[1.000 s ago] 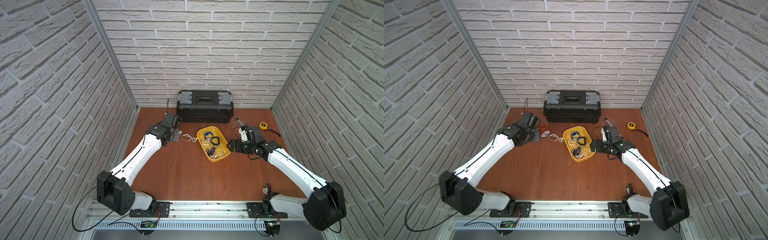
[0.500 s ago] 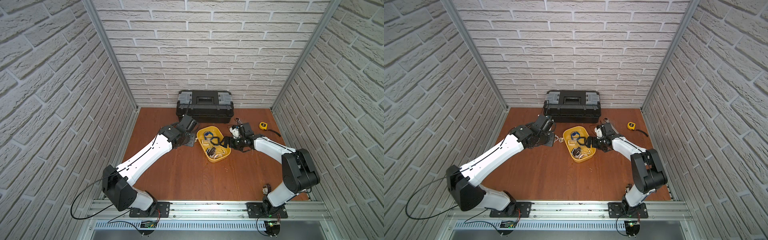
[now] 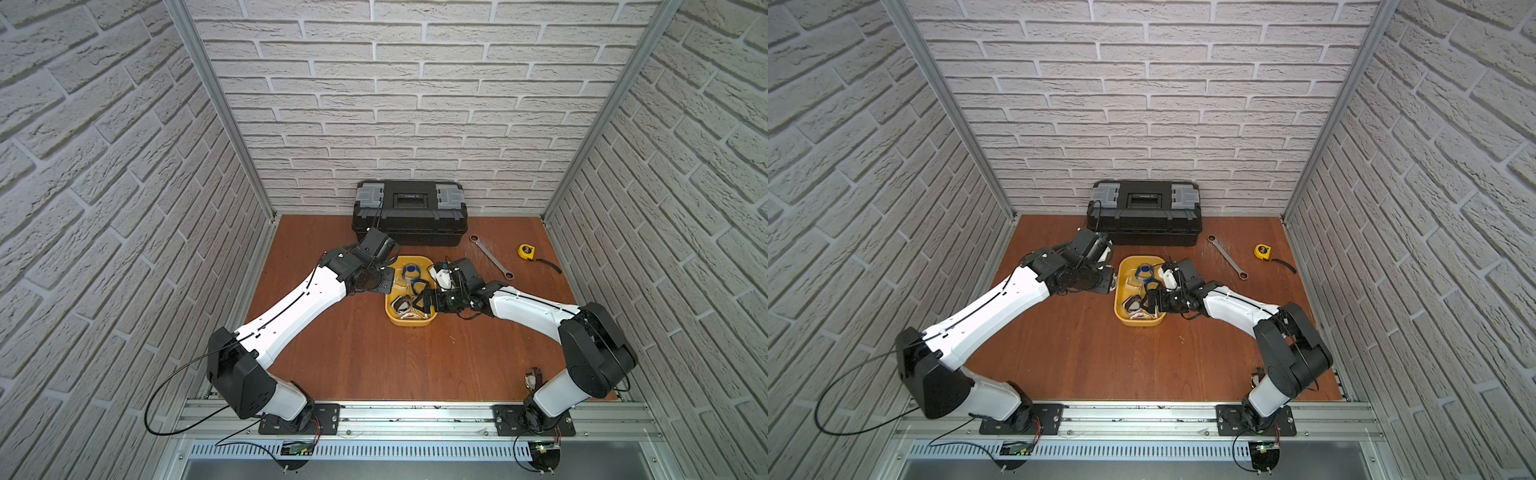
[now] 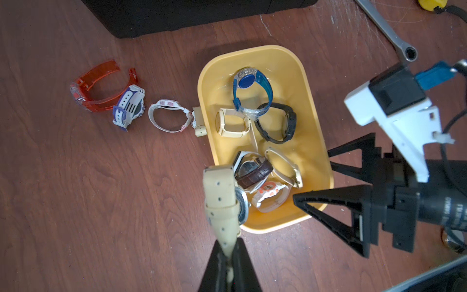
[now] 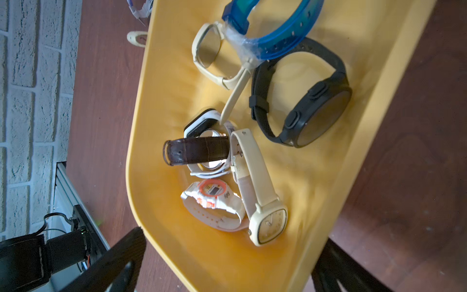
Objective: Put the watch into the storage box
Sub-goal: Adjust the storage box at the center of the board, then place the watch in the storage box.
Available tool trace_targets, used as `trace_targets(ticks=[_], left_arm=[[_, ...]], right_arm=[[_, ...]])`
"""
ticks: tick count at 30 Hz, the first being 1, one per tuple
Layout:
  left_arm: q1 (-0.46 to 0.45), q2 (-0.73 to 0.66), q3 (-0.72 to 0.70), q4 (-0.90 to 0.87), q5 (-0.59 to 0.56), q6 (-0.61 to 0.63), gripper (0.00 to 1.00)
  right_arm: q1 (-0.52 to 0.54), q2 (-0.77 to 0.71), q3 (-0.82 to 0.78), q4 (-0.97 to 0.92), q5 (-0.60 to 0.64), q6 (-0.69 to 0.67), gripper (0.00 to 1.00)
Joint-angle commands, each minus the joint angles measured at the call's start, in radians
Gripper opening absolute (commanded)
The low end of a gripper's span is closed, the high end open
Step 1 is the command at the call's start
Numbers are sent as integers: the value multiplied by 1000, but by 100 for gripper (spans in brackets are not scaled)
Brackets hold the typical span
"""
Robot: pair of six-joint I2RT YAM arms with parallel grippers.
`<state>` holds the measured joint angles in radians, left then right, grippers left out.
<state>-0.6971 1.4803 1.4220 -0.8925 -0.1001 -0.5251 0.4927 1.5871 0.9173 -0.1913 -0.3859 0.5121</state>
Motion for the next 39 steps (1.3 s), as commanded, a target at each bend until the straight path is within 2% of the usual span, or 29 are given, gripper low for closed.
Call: trace_targets(ticks=[1, 6, 13, 17, 21, 34, 36, 39], left_arm=[[-21, 48, 37, 21, 45, 7, 0], [-45, 180, 118, -25, 21, 39, 0], [-58, 423, 309, -175, -148, 92, 0], [-60, 478, 344, -173, -189, 95, 0], [-60, 506, 347, -181, -194, 80, 0], [-81, 471, 169, -89, -151, 27, 0], [-81, 476, 163, -76, -149, 22, 4], [-81, 483, 170, -68, -150, 23, 20]], right_arm=[[-10, -102, -19, 17, 27, 29, 99], [-80, -285, -59, -121, 88, 27, 100], [-169, -518, -92, -304, 146, -11, 100], [-185, -601, -112, -337, 153, -20, 100], [-189, -622, -118, -365, 157, -29, 100], [-194, -617, -120, -359, 154, -35, 100], [-194, -619, -117, -365, 153, -39, 100], [-194, -622, -115, -372, 155, -44, 100]])
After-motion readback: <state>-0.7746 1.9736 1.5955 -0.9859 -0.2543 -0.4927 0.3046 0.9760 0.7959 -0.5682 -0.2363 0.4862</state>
